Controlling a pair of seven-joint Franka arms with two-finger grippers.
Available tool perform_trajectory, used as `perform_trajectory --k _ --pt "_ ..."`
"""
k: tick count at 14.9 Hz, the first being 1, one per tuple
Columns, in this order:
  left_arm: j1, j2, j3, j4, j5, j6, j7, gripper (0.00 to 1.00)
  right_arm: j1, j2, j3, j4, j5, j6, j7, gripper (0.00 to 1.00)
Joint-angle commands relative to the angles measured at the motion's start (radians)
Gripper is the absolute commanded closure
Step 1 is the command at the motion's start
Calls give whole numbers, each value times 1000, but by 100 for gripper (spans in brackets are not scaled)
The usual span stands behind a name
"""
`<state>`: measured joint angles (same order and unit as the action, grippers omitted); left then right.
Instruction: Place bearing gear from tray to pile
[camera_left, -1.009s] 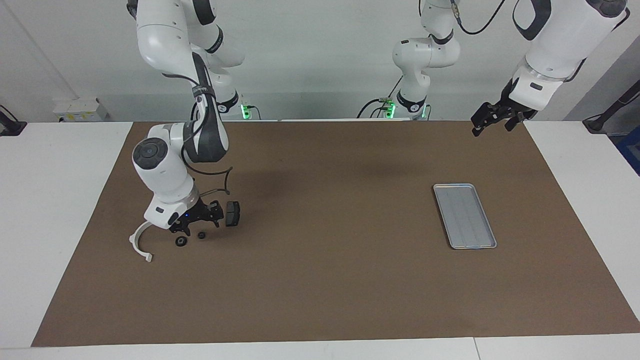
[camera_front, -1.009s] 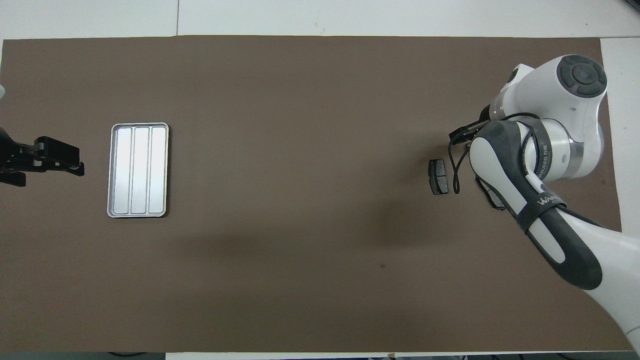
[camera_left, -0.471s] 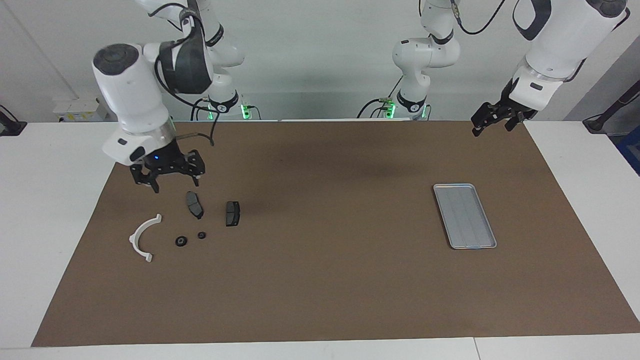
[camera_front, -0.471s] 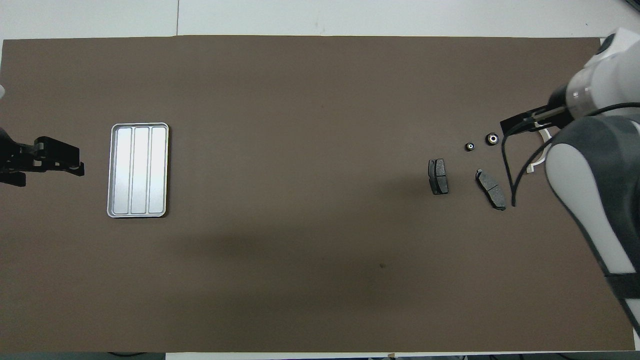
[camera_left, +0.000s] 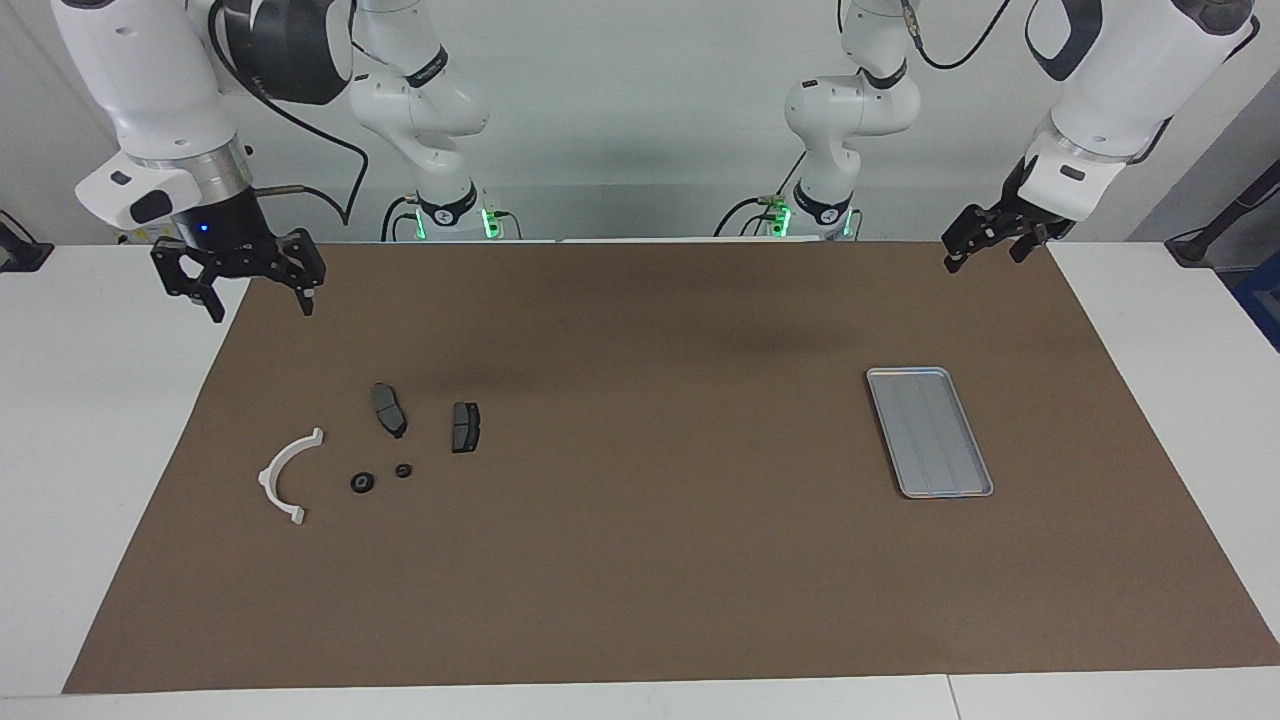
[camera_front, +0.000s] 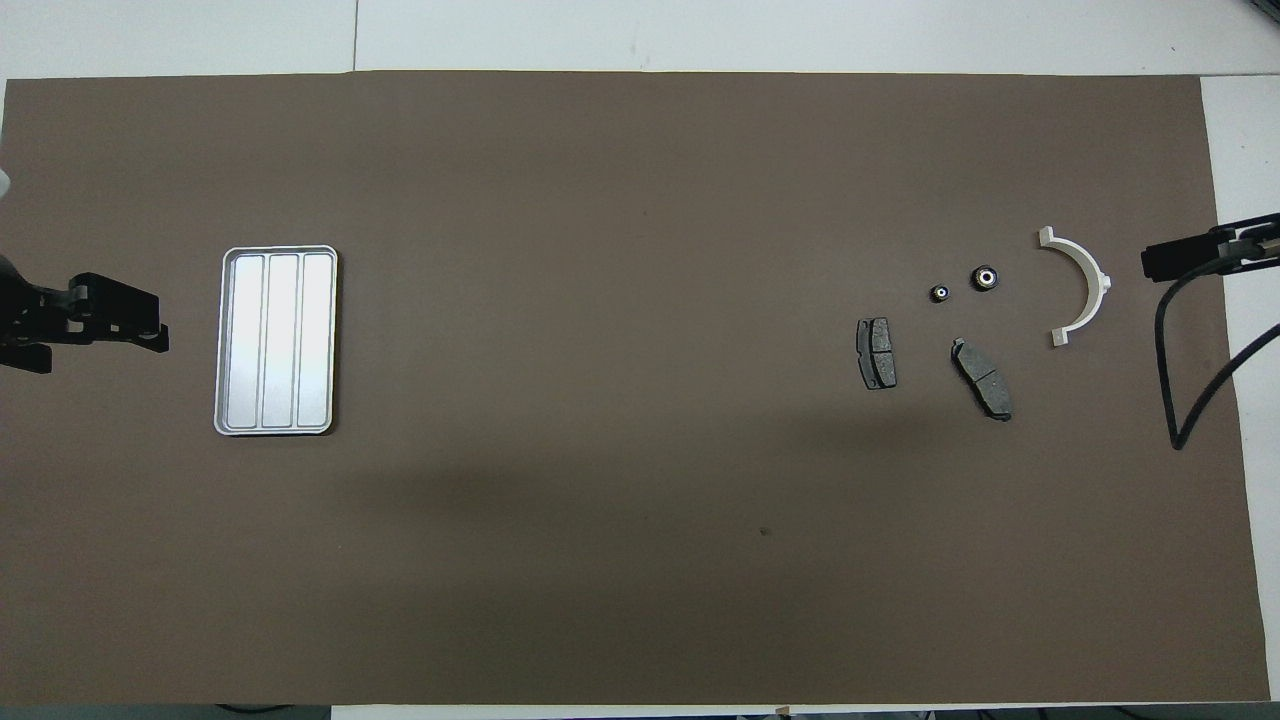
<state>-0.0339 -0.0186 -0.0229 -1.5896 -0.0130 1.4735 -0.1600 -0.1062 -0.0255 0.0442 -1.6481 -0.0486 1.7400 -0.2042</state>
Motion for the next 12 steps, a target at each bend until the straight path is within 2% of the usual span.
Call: perform_trajectory --k 1,5,7,9,12 --pt "0 -24 -2 -21 15 11 11 0 -26 -37 11 1 55 -97 56 0" --pt "0 -24 -2 -21 16 13 11 0 5 -85 6 -2 61 -204 164 0" --pt "0 -24 -2 -21 16 11 11 0 61 -82 -38 -1 53 -198 164 0" --pt "0 -24 -2 -21 15 11 11 0 65 -80 -43 -1 53 -195 161 0" --pt "0 -24 -2 -21 15 11 11 0 104 -77 -93 -10 53 -200 164 0"
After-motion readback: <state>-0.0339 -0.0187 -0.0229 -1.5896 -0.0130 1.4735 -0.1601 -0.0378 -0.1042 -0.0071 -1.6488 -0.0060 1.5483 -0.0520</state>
